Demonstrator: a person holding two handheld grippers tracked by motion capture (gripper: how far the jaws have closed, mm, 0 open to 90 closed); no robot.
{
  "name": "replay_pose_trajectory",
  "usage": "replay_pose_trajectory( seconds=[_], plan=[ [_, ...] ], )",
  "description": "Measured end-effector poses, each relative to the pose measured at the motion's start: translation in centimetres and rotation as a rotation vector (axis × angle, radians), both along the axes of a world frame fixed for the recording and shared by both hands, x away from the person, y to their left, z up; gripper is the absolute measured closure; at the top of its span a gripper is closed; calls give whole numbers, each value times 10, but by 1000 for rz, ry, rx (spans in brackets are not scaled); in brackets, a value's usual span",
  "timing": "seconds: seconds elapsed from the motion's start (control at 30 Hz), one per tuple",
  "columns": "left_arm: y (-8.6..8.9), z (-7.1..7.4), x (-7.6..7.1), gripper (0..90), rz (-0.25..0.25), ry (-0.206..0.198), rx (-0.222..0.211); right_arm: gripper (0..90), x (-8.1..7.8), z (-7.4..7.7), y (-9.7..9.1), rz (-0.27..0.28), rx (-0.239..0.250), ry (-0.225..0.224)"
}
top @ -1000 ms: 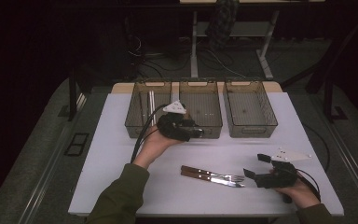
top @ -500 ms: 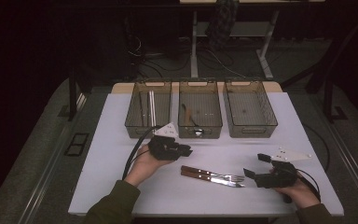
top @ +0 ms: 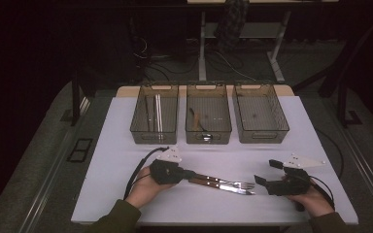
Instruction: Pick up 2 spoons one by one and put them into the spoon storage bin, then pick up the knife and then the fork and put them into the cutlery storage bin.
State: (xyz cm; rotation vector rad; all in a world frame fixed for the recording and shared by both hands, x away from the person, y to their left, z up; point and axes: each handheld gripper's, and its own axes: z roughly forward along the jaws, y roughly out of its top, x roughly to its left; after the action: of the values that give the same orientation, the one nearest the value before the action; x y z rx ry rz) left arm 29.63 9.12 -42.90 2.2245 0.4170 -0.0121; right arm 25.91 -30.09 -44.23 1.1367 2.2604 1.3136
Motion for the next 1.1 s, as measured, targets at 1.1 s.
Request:
replay_pose_trajectory(
  seconds=[1.1],
  plan=[
    [-16, -20, 10, 886, 16, -12, 96, 135, 1, 0, 0, 4, 6, -2]
  ],
)
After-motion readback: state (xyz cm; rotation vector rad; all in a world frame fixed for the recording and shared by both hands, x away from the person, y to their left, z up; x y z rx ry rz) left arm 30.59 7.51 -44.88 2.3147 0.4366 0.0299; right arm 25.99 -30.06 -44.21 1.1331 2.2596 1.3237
